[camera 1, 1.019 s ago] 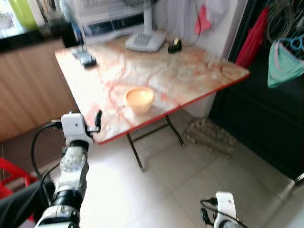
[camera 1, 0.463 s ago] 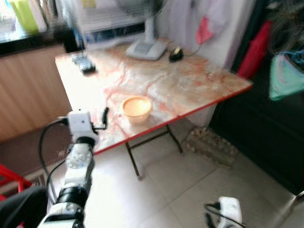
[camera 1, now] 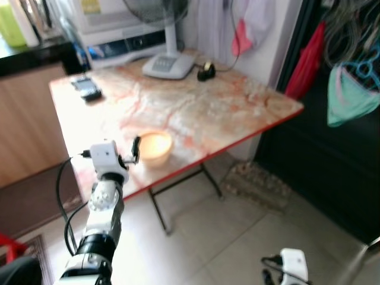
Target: Restocking fridge
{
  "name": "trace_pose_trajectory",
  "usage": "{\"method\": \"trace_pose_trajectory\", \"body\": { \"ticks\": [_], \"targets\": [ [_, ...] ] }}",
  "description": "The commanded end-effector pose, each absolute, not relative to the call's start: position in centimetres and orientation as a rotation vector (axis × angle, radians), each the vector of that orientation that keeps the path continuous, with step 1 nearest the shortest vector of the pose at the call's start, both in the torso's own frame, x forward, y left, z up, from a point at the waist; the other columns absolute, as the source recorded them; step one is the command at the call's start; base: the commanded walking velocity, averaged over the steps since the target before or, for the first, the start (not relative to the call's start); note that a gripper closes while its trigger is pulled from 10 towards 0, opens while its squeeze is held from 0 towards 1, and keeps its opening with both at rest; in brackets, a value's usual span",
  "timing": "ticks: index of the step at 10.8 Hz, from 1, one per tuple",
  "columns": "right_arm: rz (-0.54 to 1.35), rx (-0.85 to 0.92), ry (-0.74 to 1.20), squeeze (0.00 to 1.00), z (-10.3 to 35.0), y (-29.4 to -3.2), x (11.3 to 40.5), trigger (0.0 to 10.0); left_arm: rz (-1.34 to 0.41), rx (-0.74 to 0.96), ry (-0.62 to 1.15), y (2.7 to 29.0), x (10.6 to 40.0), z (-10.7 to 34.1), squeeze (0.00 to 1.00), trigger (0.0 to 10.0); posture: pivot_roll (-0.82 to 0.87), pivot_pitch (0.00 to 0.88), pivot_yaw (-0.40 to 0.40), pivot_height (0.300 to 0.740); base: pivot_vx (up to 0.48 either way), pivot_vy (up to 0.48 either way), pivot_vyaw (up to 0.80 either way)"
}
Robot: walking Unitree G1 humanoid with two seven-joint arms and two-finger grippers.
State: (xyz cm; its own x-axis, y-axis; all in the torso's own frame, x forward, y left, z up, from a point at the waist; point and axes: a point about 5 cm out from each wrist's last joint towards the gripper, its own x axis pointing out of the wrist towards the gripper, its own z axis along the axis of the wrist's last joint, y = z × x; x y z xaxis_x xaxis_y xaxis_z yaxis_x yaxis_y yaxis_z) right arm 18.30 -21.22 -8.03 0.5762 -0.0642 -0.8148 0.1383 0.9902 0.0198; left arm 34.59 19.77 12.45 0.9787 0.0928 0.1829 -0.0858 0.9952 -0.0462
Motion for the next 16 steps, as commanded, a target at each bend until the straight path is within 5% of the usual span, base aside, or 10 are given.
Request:
{"method": "trace_pose_trajectory", "body": {
  "ticks": [1,10,15,16],
  "targets": [
    [-0.097,0.104,0.938,0.00,-8.0,-20.1,18.8,10.0,0.124,-0.039,-0.191,21.1,34.5,12.8,0.00,10.0,0.08,0.000,-0.008,0.740,0.285,0.000,0.00],
    [-0.085,0.098,0.945,0.00,-8.1,-20.0,18.6,10.0,0.133,-0.199,-0.165,21.2,34.1,11.9,0.00,10.0,0.08,0.000,-0.001,0.740,0.060,0.000,0.00],
    [-0.083,0.101,0.945,0.00,-8.1,-20.0,18.5,10.0,0.201,-0.532,-0.104,22.8,34.3,11.0,0.00,10.0,0.08,0.000,0.003,0.740,0.000,0.000,0.00],
    [-0.084,0.100,0.943,0.00,-8.1,-20.0,18.5,10.0,0.190,-0.565,-0.098,22.9,34.4,11.0,0.97,10.0,0.08,0.000,-0.004,0.740,0.000,0.000,0.00]
  ]
}}
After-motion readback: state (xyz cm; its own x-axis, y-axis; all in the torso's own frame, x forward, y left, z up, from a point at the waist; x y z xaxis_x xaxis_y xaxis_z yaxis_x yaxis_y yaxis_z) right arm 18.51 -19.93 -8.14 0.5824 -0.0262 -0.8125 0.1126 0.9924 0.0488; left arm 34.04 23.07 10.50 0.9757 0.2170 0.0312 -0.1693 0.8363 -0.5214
